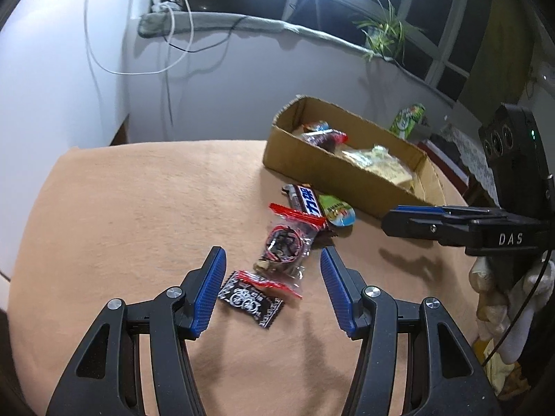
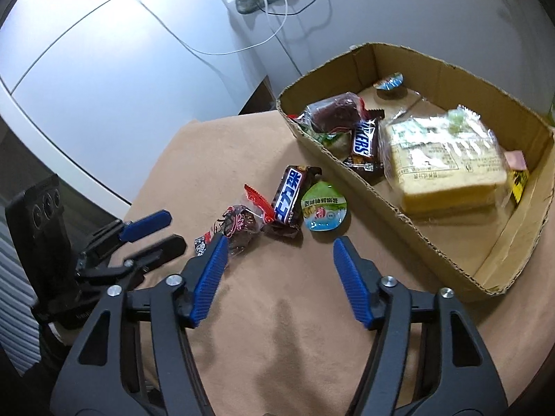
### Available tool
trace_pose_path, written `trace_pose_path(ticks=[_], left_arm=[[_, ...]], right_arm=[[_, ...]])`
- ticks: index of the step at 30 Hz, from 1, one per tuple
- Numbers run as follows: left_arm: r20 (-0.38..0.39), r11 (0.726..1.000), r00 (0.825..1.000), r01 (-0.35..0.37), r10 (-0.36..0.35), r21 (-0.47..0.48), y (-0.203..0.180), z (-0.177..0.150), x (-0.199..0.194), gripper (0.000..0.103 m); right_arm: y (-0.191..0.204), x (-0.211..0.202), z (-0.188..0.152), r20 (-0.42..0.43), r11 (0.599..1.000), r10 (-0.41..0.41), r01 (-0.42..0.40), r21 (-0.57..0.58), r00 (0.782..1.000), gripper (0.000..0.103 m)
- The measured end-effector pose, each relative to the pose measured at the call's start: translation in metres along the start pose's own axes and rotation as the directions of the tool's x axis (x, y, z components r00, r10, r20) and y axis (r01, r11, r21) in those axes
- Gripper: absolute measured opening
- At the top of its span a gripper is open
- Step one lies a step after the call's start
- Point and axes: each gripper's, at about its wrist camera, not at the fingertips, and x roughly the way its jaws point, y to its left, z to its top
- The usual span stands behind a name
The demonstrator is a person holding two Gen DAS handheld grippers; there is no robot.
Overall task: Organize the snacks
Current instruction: 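Move both grippers back over the remaining snacks on the table, then grasp the red-wrapped clear candy with the left gripper while the right gripper grasps the green jelly cup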
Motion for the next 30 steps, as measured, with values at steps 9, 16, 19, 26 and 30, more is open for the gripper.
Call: trace_pose_path(ticks=[9, 16, 19, 26, 30], left_arm=[[-0.052, 0.998, 0.999, 0.004, -0.001, 0.059, -0.010, -0.002, 0.021, 0.056], [-0.084, 0.996, 0.996, 0.005, 0.003, 0.094, -0.011, -0.004, 0.036, 0.056], [-0.094, 0.995, 0.996, 0.013, -0.003, 0.102, -0.012, -0.005, 0.041, 0.056], [-0.103, 0.992, 0.995, 0.020, -0.007, 0.124, -0.012, -0.003, 0.052, 0.056], [-0.109, 0.993, 0.994, 0.030, -0.017, 0.116, -0.009, -0.003, 0.057, 0.056]], right_arm=[[-0.011, 0.015, -0.001, 0.018, 0.996, -0.074, 0.073, 0.054, 0.997, 0.051], [-0.011, 0.030, -0.005, 0.030, 0.990, -0.123, 0.121, 0.079, 0.992, 0.049], [-0.012, 0.038, -0.004, 0.026, 0.988, -0.126, 0.123, 0.097, 0.992, 0.049], [-0.011, 0.053, 0.001, 0.033, 0.982, -0.163, 0.159, 0.105, 0.986, 0.049], [-0.011, 0.059, 0.006, 0.051, 0.979, -0.180, 0.173, 0.110, 0.982, 0.047]])
